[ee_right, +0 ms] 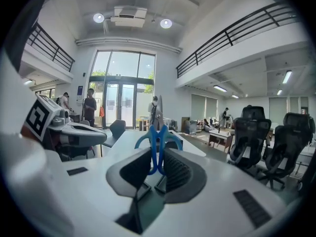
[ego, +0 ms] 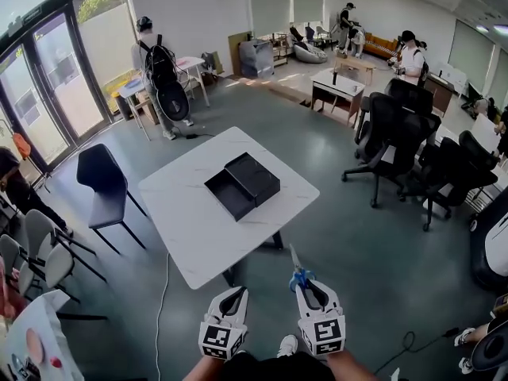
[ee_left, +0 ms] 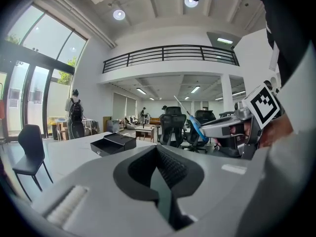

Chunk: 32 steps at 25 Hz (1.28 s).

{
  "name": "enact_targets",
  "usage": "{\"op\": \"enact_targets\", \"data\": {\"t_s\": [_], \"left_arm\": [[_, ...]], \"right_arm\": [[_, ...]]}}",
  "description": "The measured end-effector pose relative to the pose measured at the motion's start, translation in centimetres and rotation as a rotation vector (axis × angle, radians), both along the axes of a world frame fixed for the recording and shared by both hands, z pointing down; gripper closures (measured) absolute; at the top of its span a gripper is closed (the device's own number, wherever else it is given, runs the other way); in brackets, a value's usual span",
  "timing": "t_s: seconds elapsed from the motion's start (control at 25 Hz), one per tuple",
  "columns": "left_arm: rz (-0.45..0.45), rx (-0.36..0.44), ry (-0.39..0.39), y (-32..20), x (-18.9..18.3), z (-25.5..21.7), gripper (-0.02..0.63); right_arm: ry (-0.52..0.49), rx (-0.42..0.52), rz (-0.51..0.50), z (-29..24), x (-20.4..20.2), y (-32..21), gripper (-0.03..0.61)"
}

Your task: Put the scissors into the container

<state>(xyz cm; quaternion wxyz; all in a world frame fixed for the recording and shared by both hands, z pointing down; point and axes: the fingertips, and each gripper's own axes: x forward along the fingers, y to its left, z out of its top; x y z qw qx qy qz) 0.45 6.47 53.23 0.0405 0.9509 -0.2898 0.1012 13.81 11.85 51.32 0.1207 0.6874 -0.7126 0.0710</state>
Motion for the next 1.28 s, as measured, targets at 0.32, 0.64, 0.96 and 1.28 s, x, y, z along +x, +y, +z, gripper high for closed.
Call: {"op": "enact_targets", "data": {"t_s": [0.32,0.64,0.96,1.28], "left_arm": [[-0.111,0.012,-0.008,-3.3,-1.2,-0.4,0.604],[-0.148,-0.015,0.027,-9.7,-2.5,0.5,0.604],[-0.107,-0.025,0.024,-16.8,-3.2,0.9,0.604],[-0.069,-0.017,0.026,-21.9,-5.3,0.9,0.604]], "right_arm": [[-0.021,-0.025,-0.069,0.6,0.6,-4.1,0.495],[-0.015,-0.044,-0.075,0.2,-0.5,-11.1,0.495],[0.006,-0.052,-0.087,-0.2,-2.9,-19.1,0.495],[0.034,-0.081,-0.105,0.3,-5.2,-25.2,0.495]]}}
